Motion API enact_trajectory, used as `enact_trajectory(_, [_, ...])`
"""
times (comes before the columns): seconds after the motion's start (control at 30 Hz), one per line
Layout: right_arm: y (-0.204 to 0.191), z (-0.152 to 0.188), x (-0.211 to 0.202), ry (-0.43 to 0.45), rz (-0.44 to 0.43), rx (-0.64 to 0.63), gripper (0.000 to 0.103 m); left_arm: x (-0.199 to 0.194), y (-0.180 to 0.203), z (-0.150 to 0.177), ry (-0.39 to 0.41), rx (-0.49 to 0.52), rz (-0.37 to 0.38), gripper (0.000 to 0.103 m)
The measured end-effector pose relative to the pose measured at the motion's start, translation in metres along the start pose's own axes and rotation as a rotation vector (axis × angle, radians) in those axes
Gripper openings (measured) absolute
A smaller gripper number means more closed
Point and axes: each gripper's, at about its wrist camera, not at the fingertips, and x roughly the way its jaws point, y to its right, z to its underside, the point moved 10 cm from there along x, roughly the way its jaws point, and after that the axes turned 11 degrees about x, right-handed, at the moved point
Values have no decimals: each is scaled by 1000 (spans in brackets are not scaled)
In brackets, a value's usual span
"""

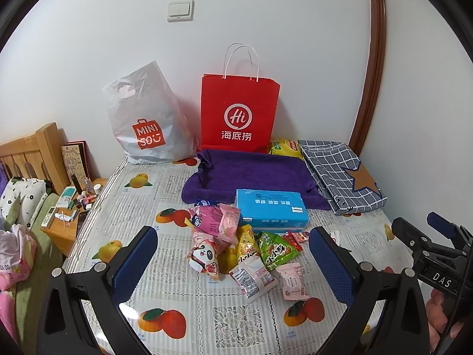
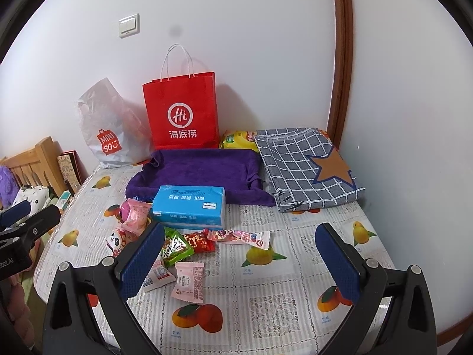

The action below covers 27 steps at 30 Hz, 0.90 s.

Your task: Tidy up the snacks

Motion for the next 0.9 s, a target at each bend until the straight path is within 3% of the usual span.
enact_trajectory(0.9, [-4,2,-4,4,-5,-10,101,-10,5,-2,22,11,5,103])
